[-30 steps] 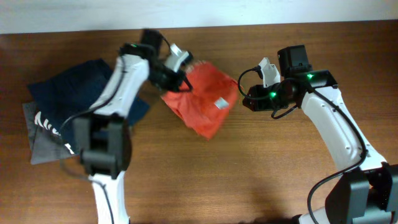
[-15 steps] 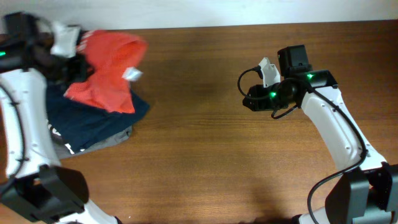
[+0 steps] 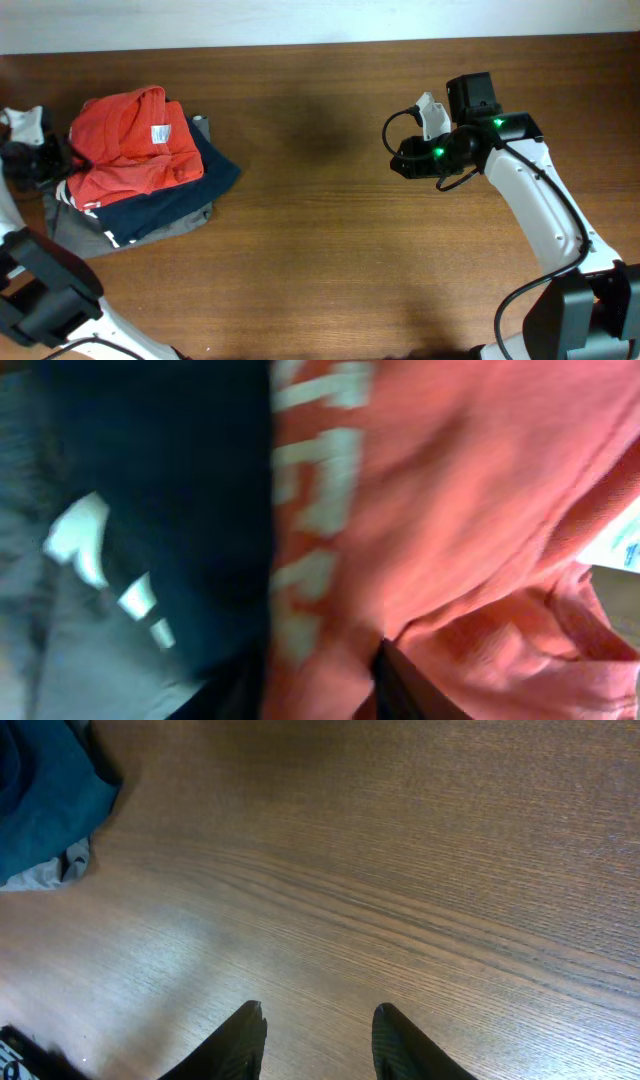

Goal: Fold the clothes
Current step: 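Release the red shirt on the stack and raise the left gripper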

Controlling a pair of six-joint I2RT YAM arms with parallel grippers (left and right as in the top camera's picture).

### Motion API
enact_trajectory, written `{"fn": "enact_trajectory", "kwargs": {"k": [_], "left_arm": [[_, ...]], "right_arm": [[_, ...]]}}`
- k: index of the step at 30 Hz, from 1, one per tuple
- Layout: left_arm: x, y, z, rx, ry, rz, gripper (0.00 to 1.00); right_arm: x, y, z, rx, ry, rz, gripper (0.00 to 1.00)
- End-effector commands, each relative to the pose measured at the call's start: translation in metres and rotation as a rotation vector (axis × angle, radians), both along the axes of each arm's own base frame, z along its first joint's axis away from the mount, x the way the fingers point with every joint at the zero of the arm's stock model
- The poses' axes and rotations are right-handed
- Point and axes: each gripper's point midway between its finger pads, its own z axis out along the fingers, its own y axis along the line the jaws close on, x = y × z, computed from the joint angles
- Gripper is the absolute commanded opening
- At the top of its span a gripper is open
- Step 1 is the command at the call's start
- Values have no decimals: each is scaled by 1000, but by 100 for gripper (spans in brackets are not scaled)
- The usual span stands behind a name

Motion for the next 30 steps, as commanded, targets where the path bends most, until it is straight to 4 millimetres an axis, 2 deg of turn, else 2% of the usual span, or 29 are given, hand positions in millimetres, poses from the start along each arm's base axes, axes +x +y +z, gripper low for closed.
{"fn": "enact_trajectory", "kwargs": {"k": [1,4,7,10,13,14,15,16,17,18,19,21,24,28,30], "left_arm": [[-10,15,15,13,-32,35,41],[-16,16,39,7,-90,51,47],[-14,4,74,15,-182,32,49],[-8,-32,132,42,-351,-93,49],[-15,-78,185,147,-480,-242,54],[-20,-98,202,185,-523,-297,60],[-27,-114,217,228,-551,-333,72],[-32,-125,226,268,-565,-354,99],[-39,-138,235,309,-573,-372,99],[-45,-149,241,327,-571,-369,99],[-51,-158,244,333,-565,-366,99],[-60,-173,246,350,-547,-367,99],[-70,-193,243,344,-522,-413,99],[-77,-207,234,312,-482,-458,99],[-75,-213,238,287,-512,-474,99]], "right_arm": [[4,-1,11,-5,-39,1,40],[6,-1,15,-3,-56,1,40],[13,-1,27,4,-116,0,40],[23,1,56,26,-217,-19,43],[31,1,100,42,-353,-19,49],[33,2,120,49,-412,-19,52],[33,1,135,52,-459,-21,54],[33,1,151,58,-502,-21,56],[32,1,165,63,-542,-21,59],[30,1,178,67,-578,-21,68],[27,0,190,72,-612,-21,99],[21,0,204,78,-650,-21,99],[13,-1,215,81,-679,-21,99],[12,-1,216,82,-682,-21,99],[12,-1,215,82,-679,-20,99]]}}
